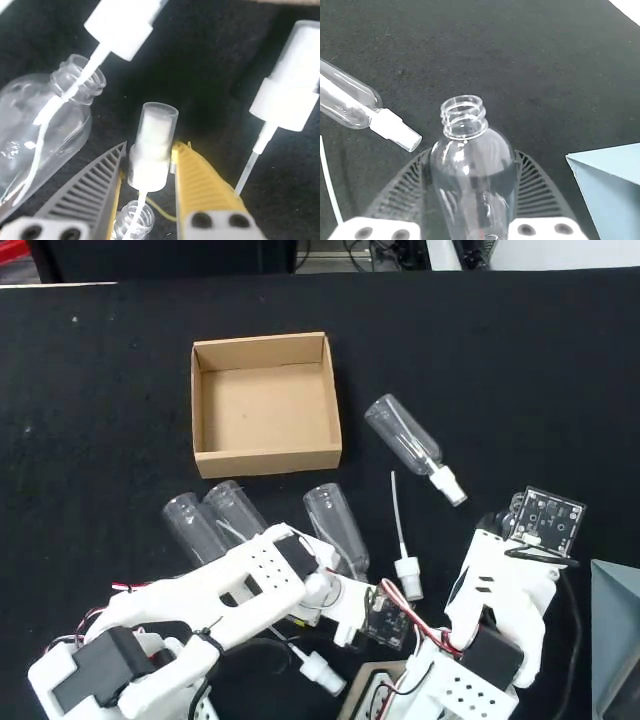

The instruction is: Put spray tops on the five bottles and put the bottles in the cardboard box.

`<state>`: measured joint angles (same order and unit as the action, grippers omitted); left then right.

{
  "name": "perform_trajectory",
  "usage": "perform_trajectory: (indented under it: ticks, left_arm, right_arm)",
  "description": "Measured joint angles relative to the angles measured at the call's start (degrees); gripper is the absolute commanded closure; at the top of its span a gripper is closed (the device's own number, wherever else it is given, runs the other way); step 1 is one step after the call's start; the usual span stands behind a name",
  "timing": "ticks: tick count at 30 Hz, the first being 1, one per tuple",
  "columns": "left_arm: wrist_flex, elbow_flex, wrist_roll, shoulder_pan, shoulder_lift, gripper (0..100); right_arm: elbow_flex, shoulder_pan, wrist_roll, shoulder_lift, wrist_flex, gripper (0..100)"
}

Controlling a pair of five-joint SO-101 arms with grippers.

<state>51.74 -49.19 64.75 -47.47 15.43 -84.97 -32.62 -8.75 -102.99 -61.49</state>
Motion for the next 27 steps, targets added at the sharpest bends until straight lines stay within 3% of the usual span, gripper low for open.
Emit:
perform_trajectory:
  ticks: [15, 27]
  left_arm:
    - [0.0, -0.09, -8.18, 0.0, 0.53, 91]
    - [0.0, -0.18, -16.62, 0.79, 15.91, 91]
  right_arm:
    - [0.0, 0.0, 0.0, 0.0, 0.0, 93.1]
    - [0.0, 0.0, 0.0, 0.0, 0.0, 93.4]
